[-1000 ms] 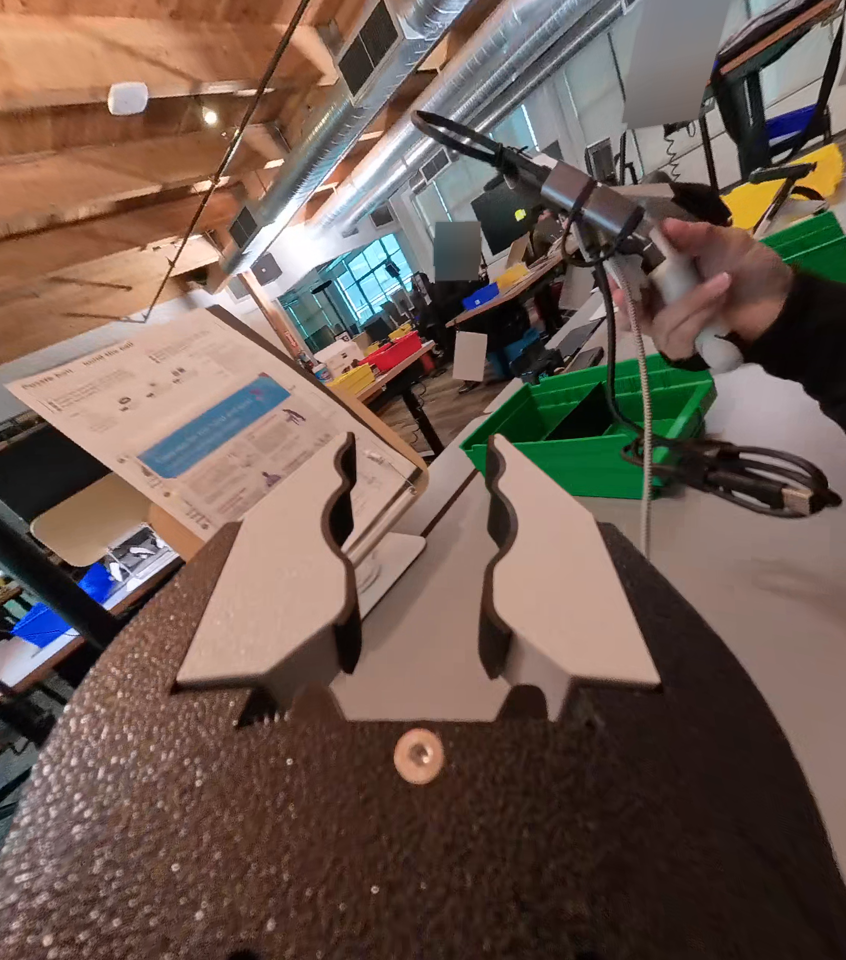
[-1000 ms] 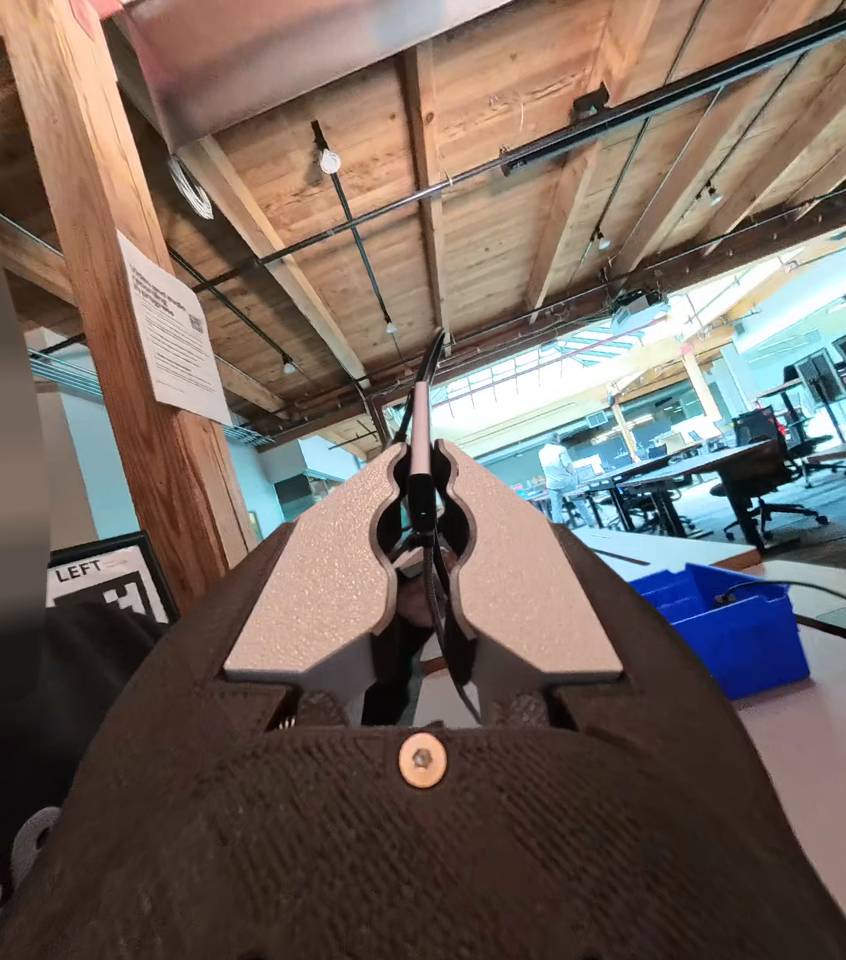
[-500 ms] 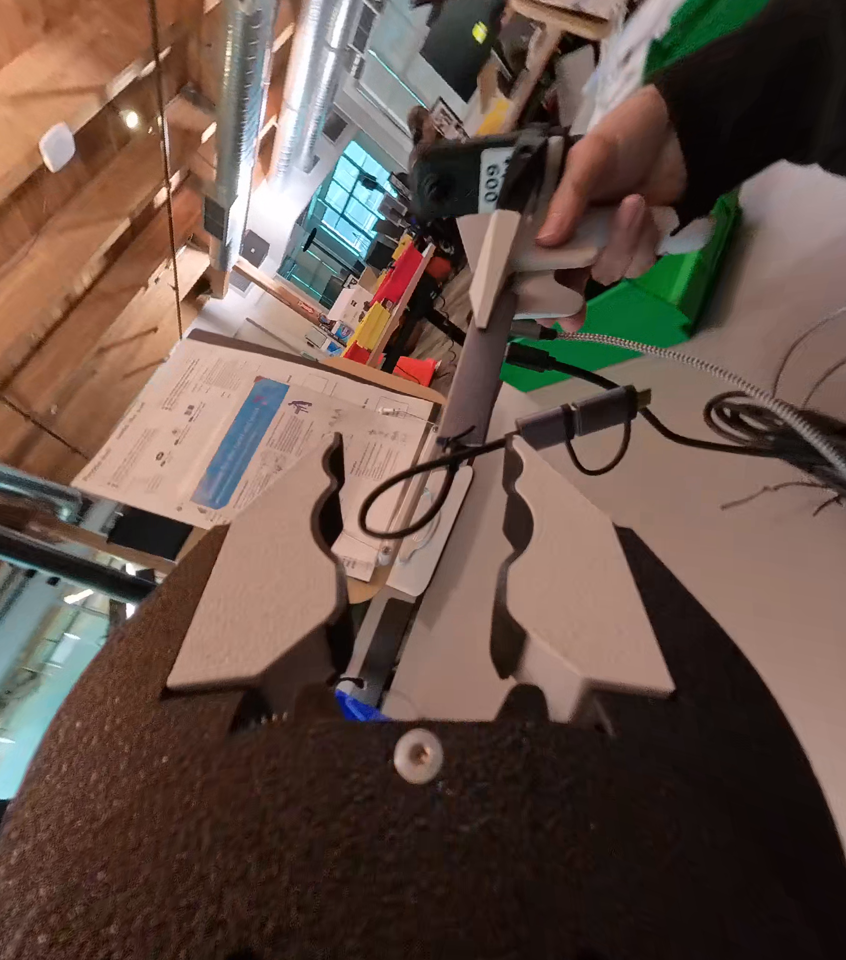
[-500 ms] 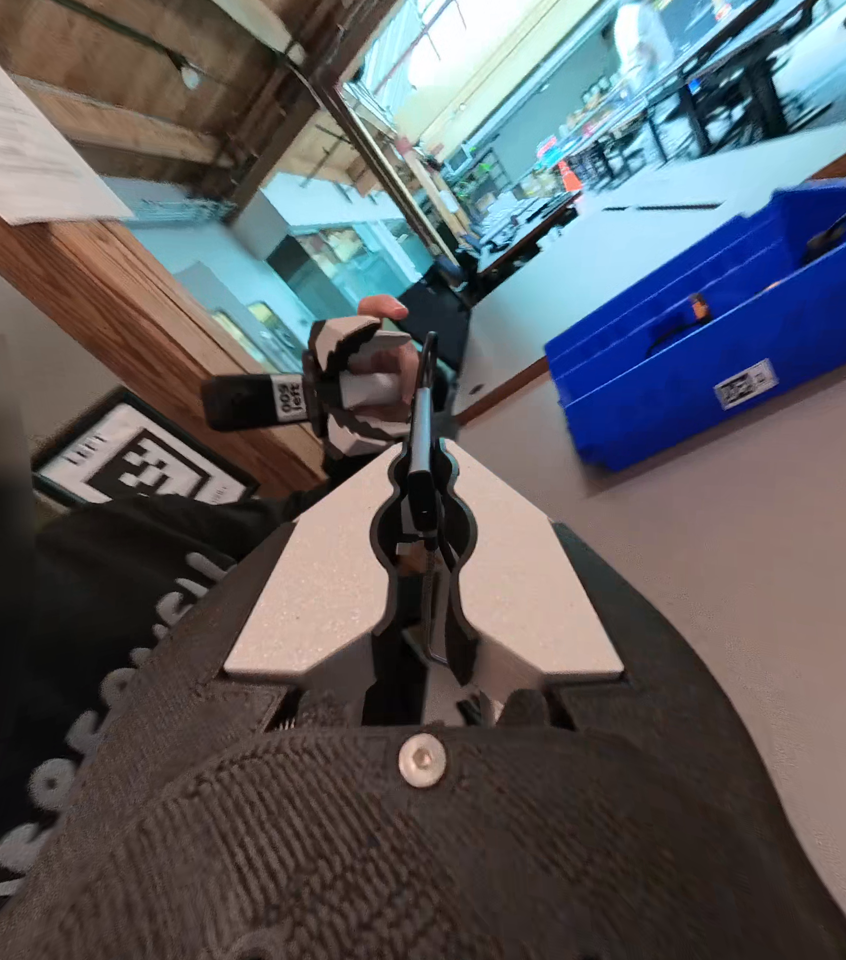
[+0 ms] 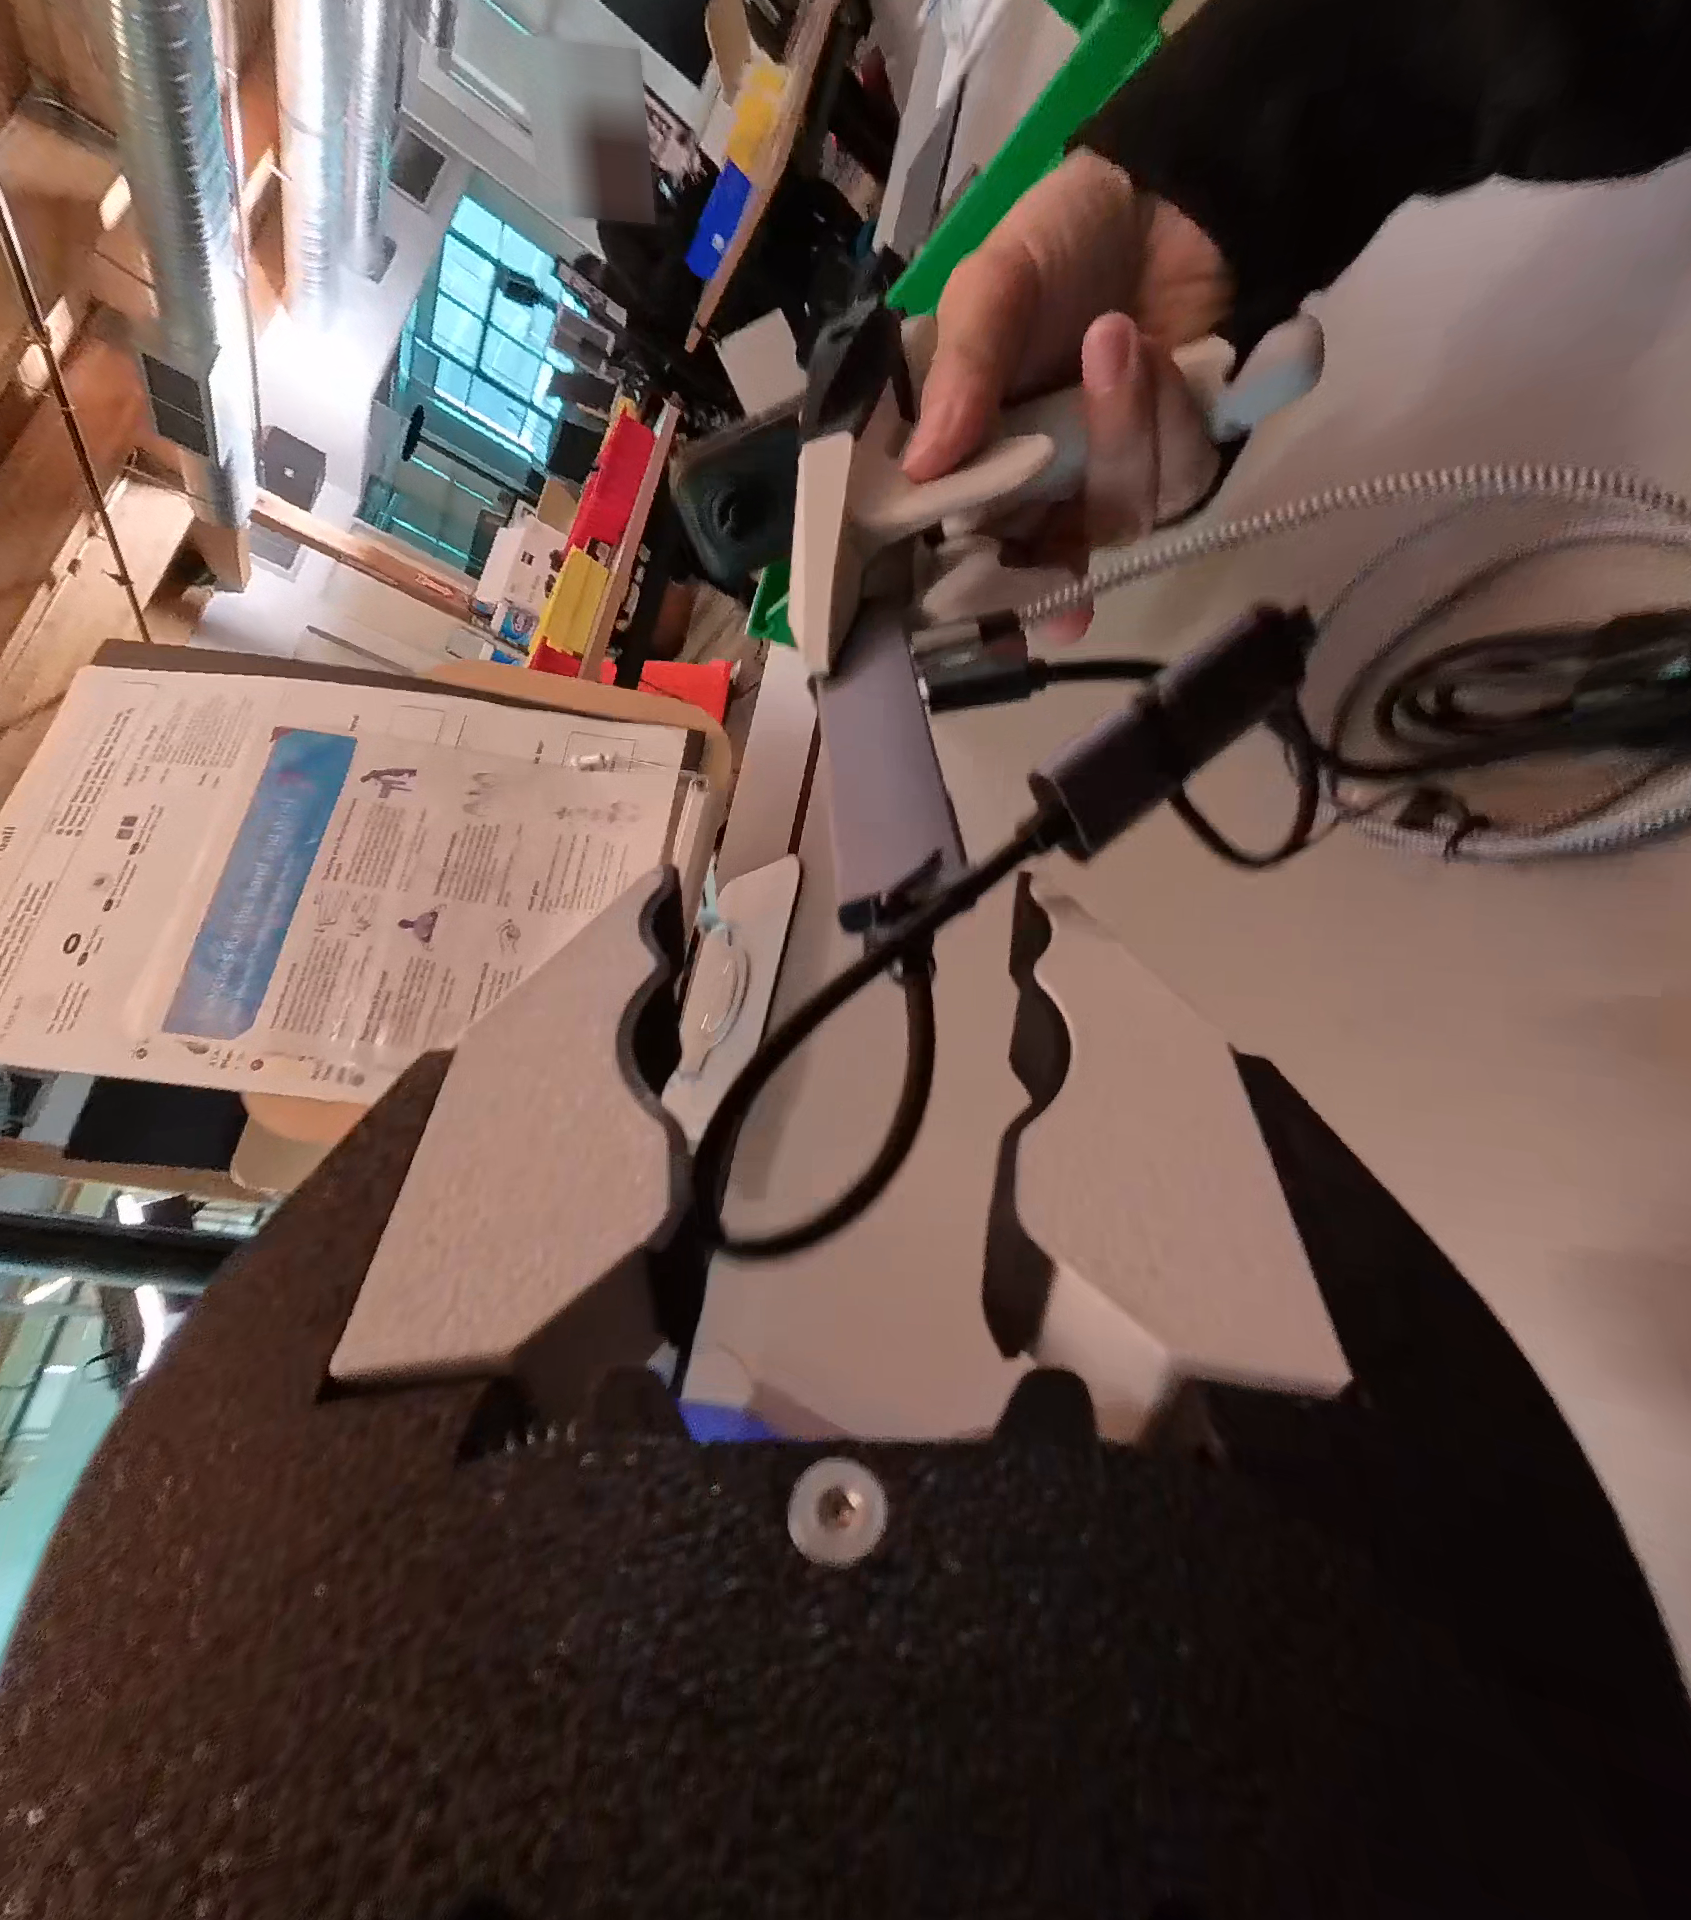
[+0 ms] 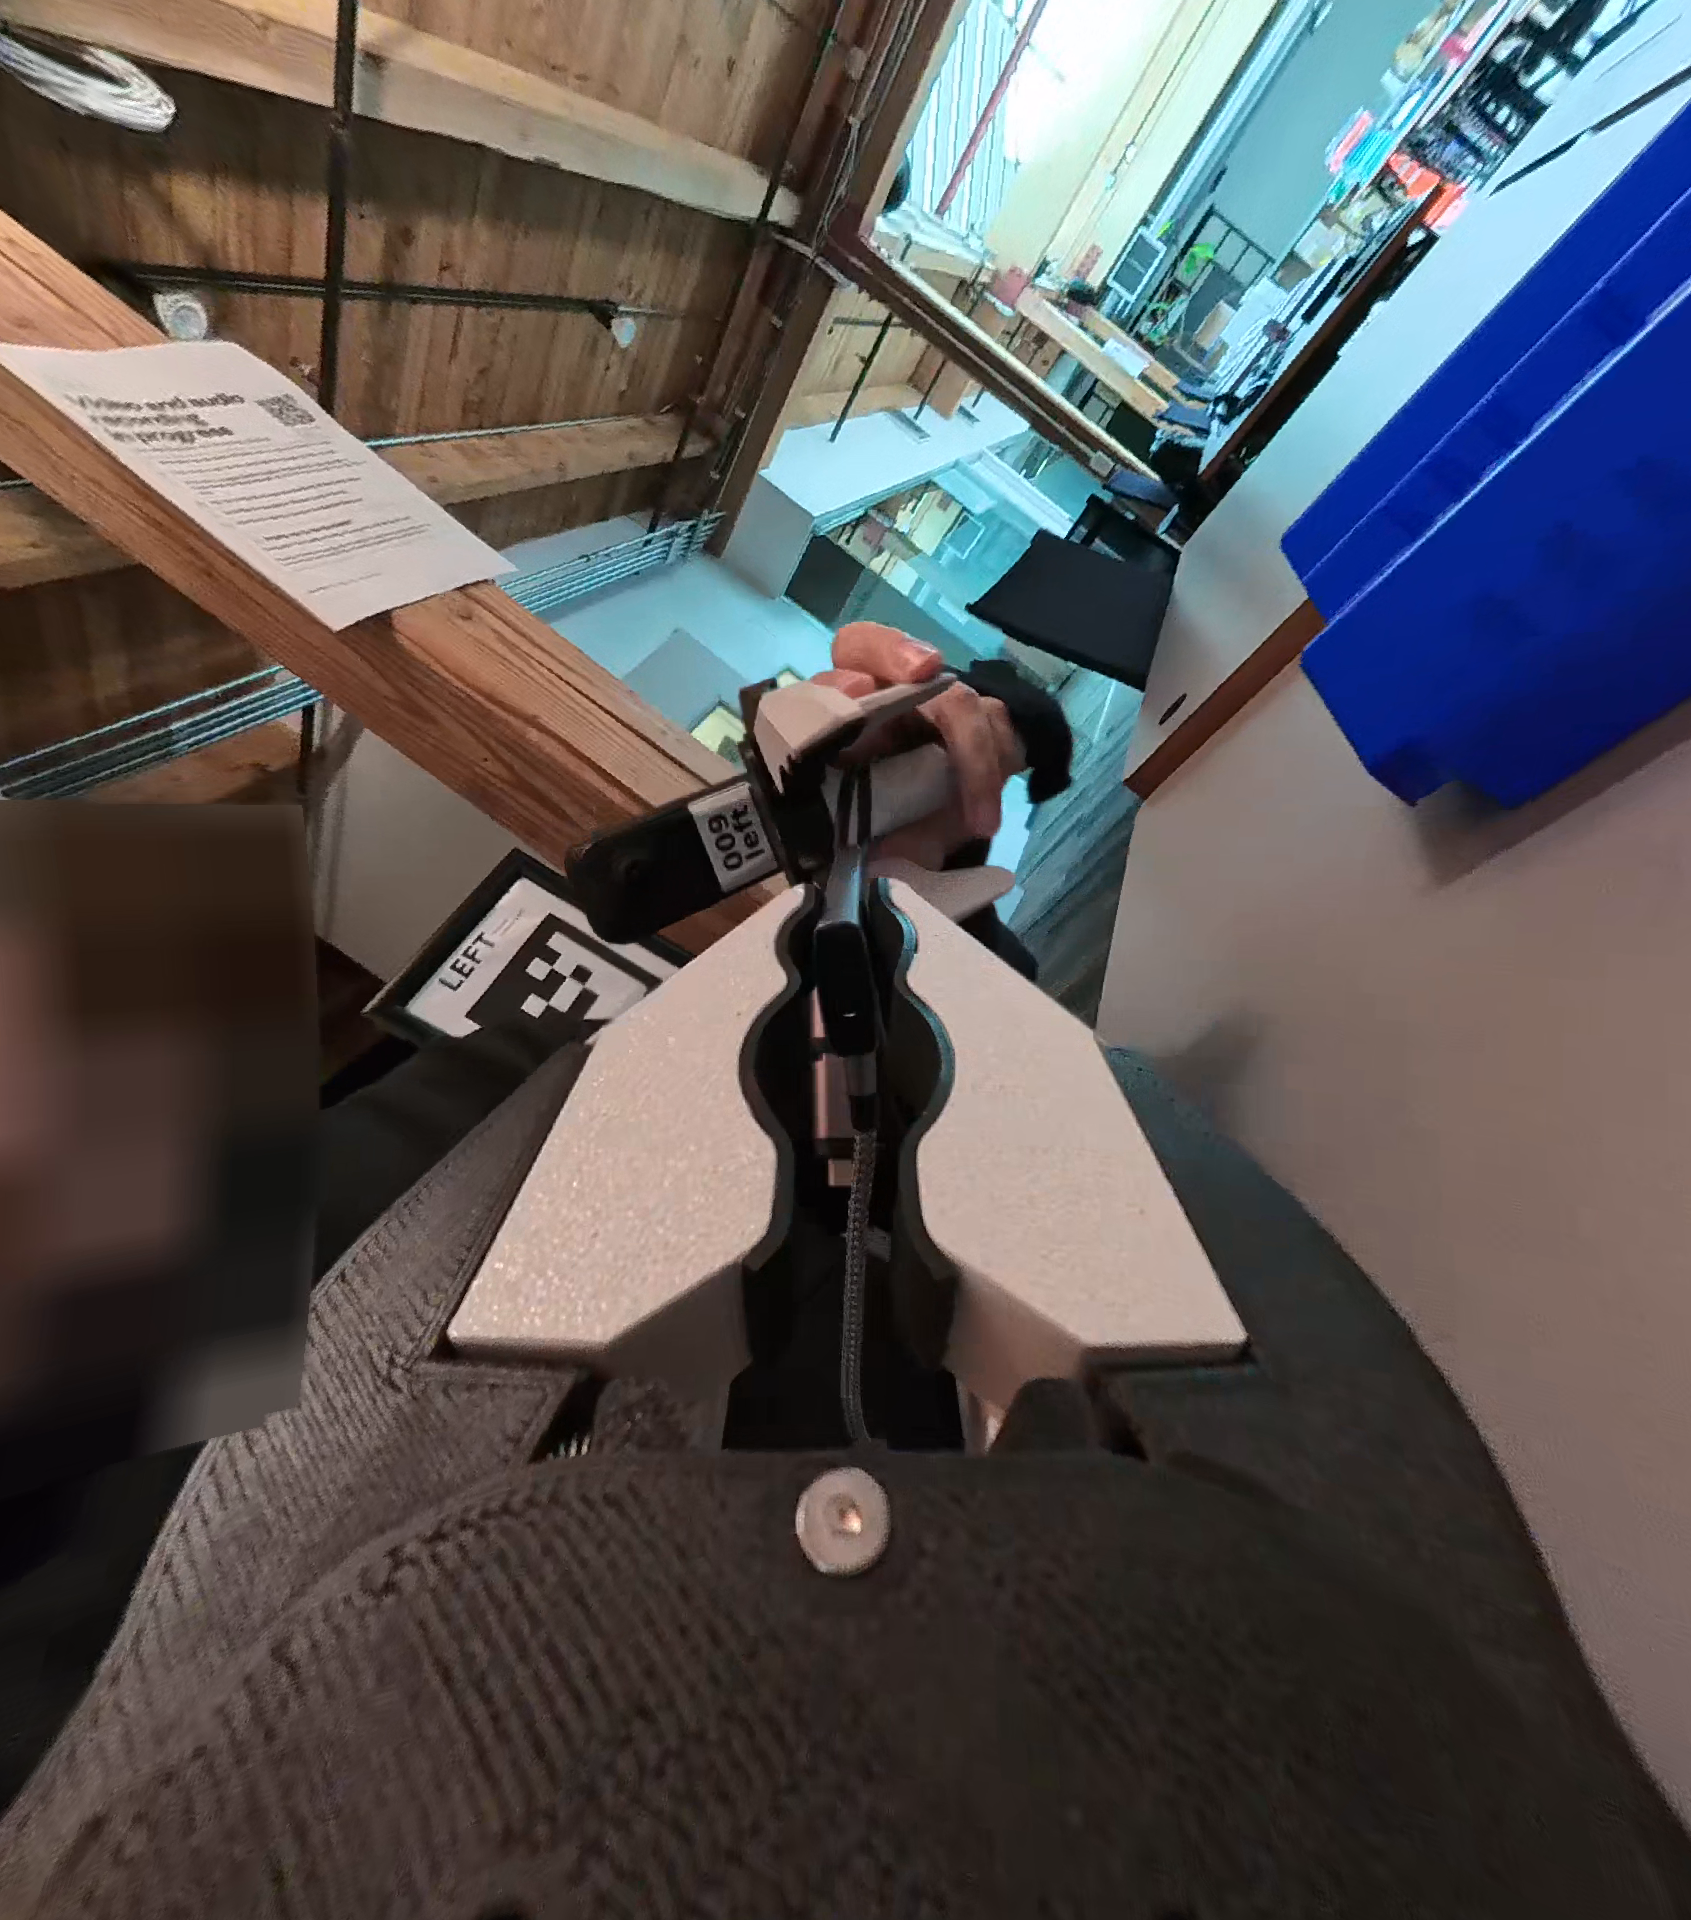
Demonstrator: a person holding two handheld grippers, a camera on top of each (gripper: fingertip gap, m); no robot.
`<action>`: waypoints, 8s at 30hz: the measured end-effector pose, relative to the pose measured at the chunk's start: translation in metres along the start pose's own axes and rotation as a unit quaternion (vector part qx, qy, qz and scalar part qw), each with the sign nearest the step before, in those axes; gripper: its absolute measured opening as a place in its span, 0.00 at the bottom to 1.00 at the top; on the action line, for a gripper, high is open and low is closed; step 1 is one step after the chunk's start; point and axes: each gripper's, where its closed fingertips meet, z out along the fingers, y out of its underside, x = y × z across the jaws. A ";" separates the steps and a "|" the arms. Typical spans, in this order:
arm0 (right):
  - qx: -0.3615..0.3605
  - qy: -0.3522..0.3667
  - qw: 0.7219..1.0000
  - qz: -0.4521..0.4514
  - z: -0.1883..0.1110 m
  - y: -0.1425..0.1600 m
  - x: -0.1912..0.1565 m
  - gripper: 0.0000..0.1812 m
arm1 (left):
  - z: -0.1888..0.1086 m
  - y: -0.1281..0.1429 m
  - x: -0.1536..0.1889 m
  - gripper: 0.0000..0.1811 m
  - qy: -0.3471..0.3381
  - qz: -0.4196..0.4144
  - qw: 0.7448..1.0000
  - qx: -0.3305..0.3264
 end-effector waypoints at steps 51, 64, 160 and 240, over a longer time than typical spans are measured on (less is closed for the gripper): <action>0.042 0.459 0.754 -0.468 0.021 -0.015 0.090 0.07 | 0.027 0.082 0.010 0.12 -0.193 -0.560 0.797 0.116; 0.074 0.441 0.752 -0.483 0.019 -0.023 0.095 0.08 | 0.025 0.086 0.009 0.12 -0.232 -0.553 0.798 0.053; 0.075 0.444 0.692 -0.564 0.019 -0.017 0.086 0.06 | 0.029 0.088 0.018 0.12 -0.180 -0.593 0.780 0.088; 0.094 0.589 0.618 -0.512 -0.232 -0.107 -0.198 0.03 | 0.024 0.092 0.015 0.12 -0.226 -0.561 0.794 0.061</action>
